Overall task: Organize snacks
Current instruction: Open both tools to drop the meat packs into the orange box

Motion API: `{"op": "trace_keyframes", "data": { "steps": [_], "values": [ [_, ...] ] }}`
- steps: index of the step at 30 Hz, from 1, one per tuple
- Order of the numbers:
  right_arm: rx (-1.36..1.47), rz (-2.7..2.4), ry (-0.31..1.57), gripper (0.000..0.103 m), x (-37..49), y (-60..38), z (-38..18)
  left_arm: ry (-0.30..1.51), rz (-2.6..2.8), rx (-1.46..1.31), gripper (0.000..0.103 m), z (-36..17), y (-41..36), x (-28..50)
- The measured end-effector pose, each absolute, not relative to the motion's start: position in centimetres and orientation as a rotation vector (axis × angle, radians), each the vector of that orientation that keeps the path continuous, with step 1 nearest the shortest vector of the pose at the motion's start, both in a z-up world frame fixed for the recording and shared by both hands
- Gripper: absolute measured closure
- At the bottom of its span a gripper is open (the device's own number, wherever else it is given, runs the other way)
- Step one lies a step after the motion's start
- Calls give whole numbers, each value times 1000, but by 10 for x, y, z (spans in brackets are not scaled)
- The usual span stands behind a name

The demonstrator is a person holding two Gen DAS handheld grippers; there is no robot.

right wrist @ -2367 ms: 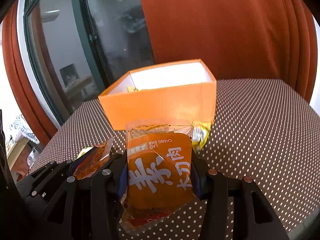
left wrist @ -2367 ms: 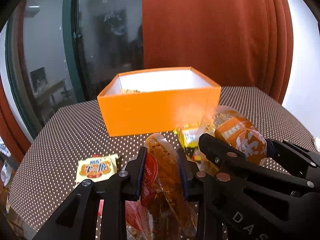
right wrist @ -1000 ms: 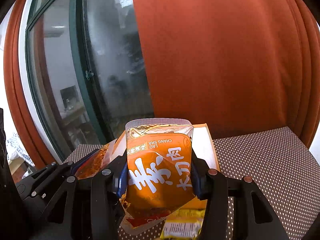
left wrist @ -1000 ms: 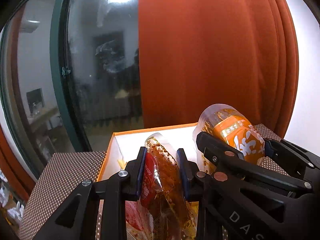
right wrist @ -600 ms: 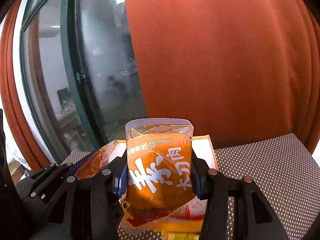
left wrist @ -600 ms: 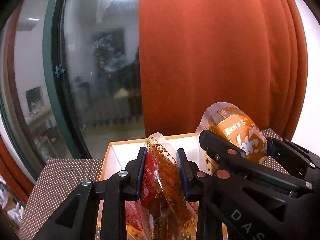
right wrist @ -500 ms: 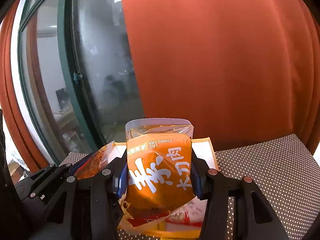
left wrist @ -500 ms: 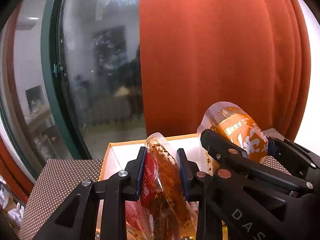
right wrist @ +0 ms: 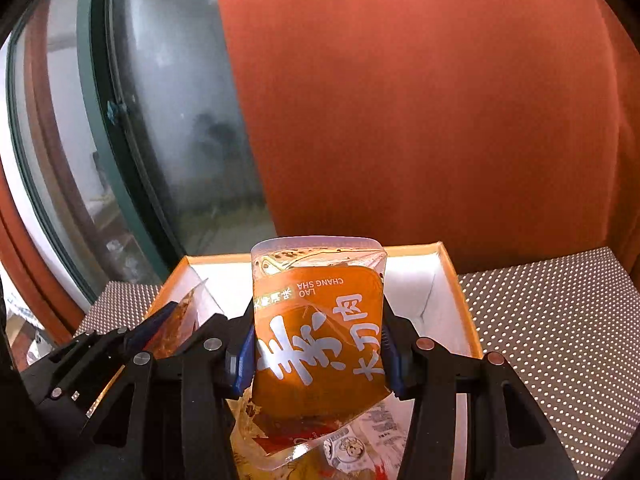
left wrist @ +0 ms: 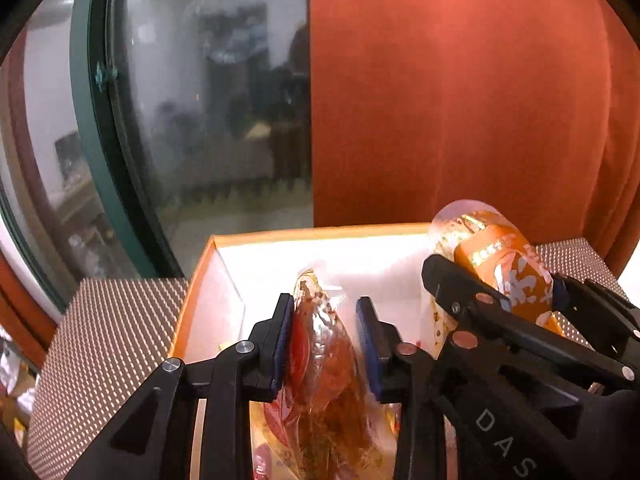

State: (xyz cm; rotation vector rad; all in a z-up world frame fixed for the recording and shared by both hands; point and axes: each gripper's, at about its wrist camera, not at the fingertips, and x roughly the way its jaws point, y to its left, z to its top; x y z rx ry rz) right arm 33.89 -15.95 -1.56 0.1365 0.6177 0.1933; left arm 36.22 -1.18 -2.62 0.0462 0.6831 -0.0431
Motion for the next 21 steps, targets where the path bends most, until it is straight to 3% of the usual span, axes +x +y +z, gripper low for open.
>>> {"op": "trace_keyframes", "data": {
  "steps": [5, 7, 8, 11, 13, 17, 19, 21],
  "values": [
    [126, 203, 673, 50, 351, -151, -27, 760, -50, 25, 63, -39, -5, 369],
    [137, 226, 697, 50, 355, -149, -28, 767, -57, 31, 38, -39, -2, 367],
    [128, 229, 701, 50, 358, -146, -28, 772, -54, 35, 33, -38, -1, 365],
    [94, 238, 719, 50, 363, -137, -28, 760, -37, 66, 27, -37, -1, 354],
    [79, 248, 733, 45, 364, -131, -30, 758, -16, 79, 16, -38, 4, 353],
    [61, 250, 758, 42, 365, -122, -32, 770, -15, 50, 15, -40, 14, 349],
    [45, 248, 765, 22, 364, -119, -32, 774, -19, 43, 13, -41, 18, 347],
    [26, 247, 773, 18, 362, -116, -32, 780, -26, 24, 11, -43, 23, 346]
  ]
}}
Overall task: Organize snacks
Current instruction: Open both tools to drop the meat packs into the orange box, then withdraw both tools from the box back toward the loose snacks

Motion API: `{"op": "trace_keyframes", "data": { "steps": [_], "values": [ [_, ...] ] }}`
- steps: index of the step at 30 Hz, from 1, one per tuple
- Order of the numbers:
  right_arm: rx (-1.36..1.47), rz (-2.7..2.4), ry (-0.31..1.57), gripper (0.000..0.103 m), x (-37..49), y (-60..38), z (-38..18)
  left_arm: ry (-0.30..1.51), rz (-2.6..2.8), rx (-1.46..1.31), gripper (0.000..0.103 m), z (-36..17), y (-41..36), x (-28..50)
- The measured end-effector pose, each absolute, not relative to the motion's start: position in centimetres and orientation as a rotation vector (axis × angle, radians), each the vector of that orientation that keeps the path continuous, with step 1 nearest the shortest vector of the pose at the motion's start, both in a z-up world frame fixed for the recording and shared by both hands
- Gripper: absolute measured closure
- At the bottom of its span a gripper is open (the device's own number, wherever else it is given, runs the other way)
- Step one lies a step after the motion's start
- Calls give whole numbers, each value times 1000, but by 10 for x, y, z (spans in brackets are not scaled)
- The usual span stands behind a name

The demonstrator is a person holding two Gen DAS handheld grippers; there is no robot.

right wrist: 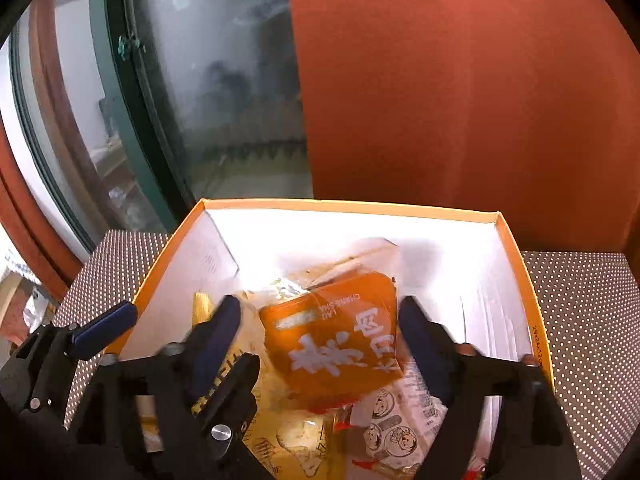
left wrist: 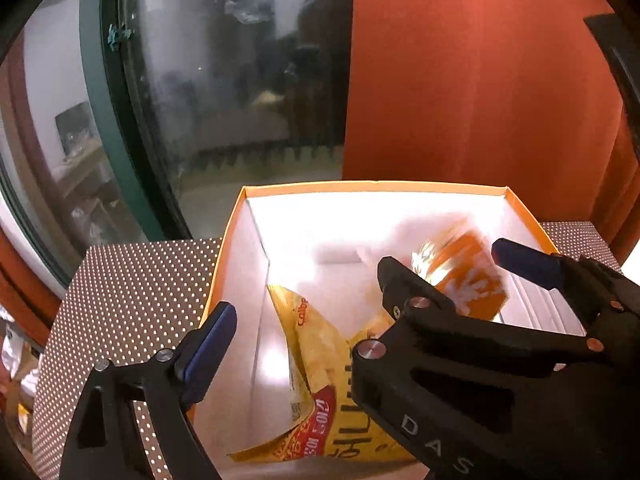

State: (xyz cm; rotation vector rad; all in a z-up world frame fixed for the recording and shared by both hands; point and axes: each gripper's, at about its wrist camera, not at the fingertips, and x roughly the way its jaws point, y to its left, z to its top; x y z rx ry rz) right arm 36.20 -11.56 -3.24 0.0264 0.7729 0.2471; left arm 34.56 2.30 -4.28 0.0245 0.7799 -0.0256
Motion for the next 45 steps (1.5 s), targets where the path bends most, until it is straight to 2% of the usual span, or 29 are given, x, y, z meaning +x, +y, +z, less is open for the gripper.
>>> {"op": "trace_keyframes", "data": {
  "steps": [2, 6, 15, 27, 34, 45],
  "values": [
    [2, 238, 770, 17, 359, -111, -31, 786, -30, 7, 9, -41, 26, 343],
    [-25, 229, 789, 9, 352, -107, -28, 786, -34, -2, 6, -40, 24, 333],
    [-82, 183, 751, 9, 321, -109, -11, 778, -37, -9, 0, -28, 18, 305],
    [-52, 164, 721, 8, 268, -118, 15, 699, -24, 44, 1, -1, 10, 249],
    [-35, 155, 670, 0, 225, -128, 34, 662, -63, -53, 0, 11, 13, 210],
    [-35, 174, 586, 0, 171, -139, 37, 574, -48, -21, 1, 9, -2, 158]
  ]
}}
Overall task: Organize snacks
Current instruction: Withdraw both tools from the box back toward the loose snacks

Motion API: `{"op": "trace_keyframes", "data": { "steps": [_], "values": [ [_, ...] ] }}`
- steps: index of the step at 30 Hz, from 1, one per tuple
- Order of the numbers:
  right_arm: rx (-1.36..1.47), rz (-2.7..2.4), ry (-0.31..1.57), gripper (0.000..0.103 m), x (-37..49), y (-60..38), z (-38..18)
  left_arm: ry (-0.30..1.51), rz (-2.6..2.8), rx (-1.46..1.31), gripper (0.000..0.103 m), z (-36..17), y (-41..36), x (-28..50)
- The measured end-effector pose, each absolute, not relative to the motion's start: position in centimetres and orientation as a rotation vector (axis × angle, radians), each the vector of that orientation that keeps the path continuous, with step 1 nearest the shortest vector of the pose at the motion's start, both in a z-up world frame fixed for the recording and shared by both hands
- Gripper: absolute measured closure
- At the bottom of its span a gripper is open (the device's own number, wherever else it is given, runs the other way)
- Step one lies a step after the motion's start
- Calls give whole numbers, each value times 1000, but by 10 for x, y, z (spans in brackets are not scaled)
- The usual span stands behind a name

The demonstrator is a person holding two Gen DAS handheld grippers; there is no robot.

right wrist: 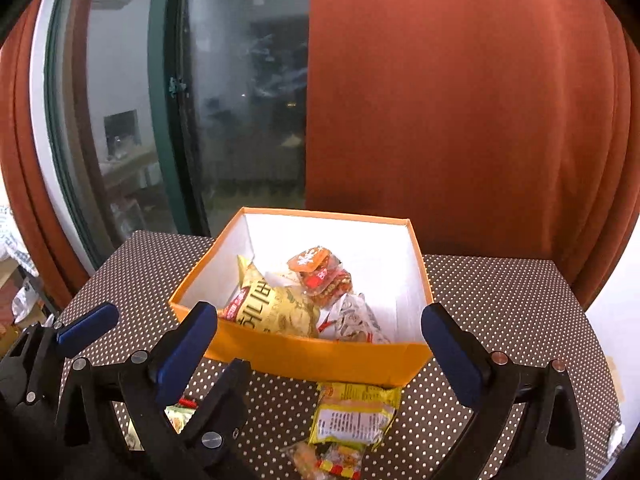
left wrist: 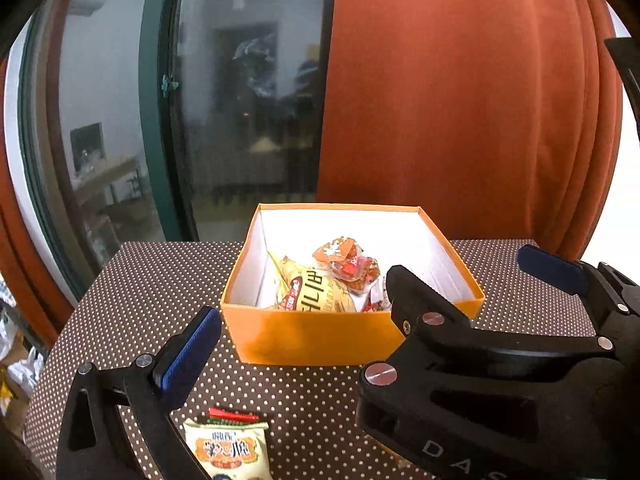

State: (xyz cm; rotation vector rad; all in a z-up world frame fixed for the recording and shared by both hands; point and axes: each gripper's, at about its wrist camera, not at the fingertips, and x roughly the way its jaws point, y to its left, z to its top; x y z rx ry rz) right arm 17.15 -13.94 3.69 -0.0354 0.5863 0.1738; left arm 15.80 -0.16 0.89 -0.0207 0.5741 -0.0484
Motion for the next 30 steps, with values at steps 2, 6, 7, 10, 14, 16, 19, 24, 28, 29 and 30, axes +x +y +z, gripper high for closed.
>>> {"op": "trace_keyframes", "data": {
  "steps": [2, 6, 7, 10, 14, 16, 19, 24, 28, 29, 30],
  "values": [
    [-43, 176, 585, 0, 163, -140, 34, 575, -55, -35, 1, 4, -2, 150],
    [-68, 168, 570, 0, 145, -141, 28, 579, -58, -41, 1, -7, -5, 136],
    [-73, 161, 571, 0, 141, -141, 26, 577, -54, -39, 1, -10, -6, 132],
    [-61, 179, 587, 0, 136, -142, 18, 576, -66, -50, 2, -14, -5, 124],
    [-51, 213, 611, 0, 131, -141, 8, 580, -51, -52, 2, -25, -3, 116],
    [-72, 200, 604, 0, 126, -138, 3, 577, -31, -24, 2, -31, -5, 114],
    [-91, 171, 586, 0, 121, -136, -6, 581, -11, -8, 2, -41, -4, 112],
    [-38, 222, 639, 0, 122, -138, -27, 594, -10, 18, 2, -59, -1, 107],
    [-38, 211, 645, 0, 116, -136, -43, 635, -28, 14, 2, -76, 1, 106],
    [-41, 207, 656, 0, 116, -134, -47, 646, -28, 11, 2, -81, 2, 106],
    [-42, 205, 663, 0, 116, -133, -51, 655, -24, 9, 2, -86, 3, 106]
  ]
}}
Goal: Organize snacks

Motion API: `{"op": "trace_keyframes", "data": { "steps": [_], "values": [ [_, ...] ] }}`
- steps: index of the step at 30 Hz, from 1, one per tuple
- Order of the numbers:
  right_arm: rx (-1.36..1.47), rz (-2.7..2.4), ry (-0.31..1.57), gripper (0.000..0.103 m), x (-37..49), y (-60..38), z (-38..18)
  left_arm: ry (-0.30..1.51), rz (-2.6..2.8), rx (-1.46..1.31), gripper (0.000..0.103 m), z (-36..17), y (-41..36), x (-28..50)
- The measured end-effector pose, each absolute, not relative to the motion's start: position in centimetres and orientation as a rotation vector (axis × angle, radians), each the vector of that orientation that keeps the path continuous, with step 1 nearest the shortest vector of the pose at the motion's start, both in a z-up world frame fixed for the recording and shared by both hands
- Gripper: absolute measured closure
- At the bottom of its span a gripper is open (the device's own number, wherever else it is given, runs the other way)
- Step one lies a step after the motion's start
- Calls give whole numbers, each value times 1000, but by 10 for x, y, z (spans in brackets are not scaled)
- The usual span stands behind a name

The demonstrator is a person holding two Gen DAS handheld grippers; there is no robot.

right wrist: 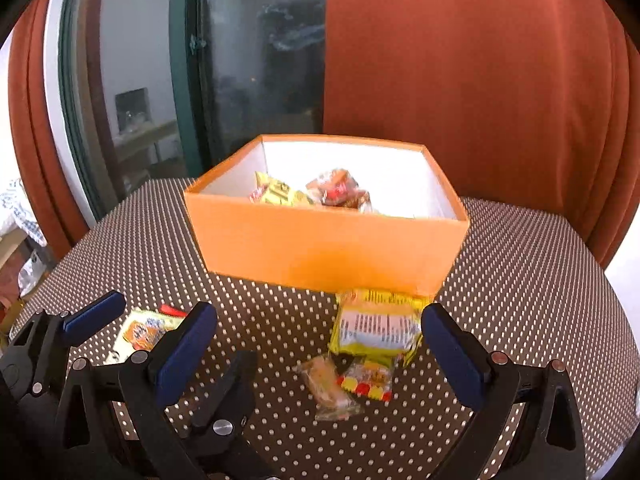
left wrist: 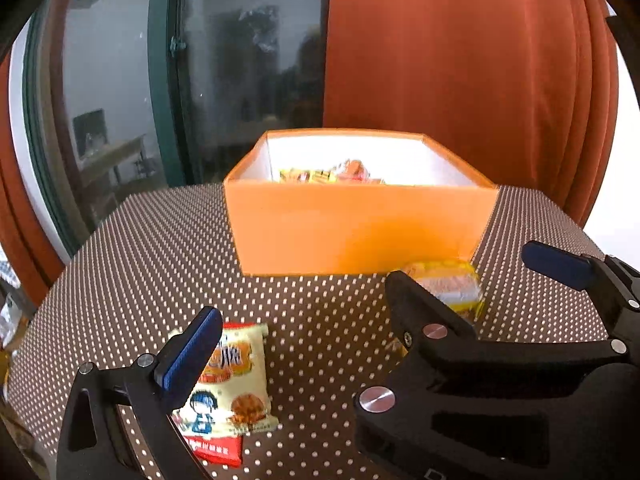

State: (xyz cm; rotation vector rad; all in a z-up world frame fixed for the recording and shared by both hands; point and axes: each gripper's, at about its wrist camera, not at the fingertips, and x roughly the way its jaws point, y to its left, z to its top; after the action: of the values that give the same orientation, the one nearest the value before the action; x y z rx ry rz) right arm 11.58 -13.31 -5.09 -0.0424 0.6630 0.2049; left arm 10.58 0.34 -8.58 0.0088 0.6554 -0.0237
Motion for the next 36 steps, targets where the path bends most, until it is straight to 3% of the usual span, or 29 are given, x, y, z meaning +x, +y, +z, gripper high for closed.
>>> {"op": "trace_keyframes", "data": {
  "steps": [17, 26, 29, 31, 36],
  "values": [
    [-10, 293, 770, 1, 125, -99, -103, 725, 109, 84, 3, -130, 43, 113],
    [-8, 324, 835, 9, 137, -72, -120, 832, 107, 35, 3, -153, 70, 131],
    [-2, 325, 864, 9, 141, -68, -126, 863, 83, 6, 9, -162, 72, 135],
    [-2, 324, 874, 9, 142, -67, -129, 876, 76, -4, 19, -166, 73, 137],
    [2, 324, 893, 9, 143, -66, -133, 880, 67, 4, 24, -169, 71, 138]
  ]
}}
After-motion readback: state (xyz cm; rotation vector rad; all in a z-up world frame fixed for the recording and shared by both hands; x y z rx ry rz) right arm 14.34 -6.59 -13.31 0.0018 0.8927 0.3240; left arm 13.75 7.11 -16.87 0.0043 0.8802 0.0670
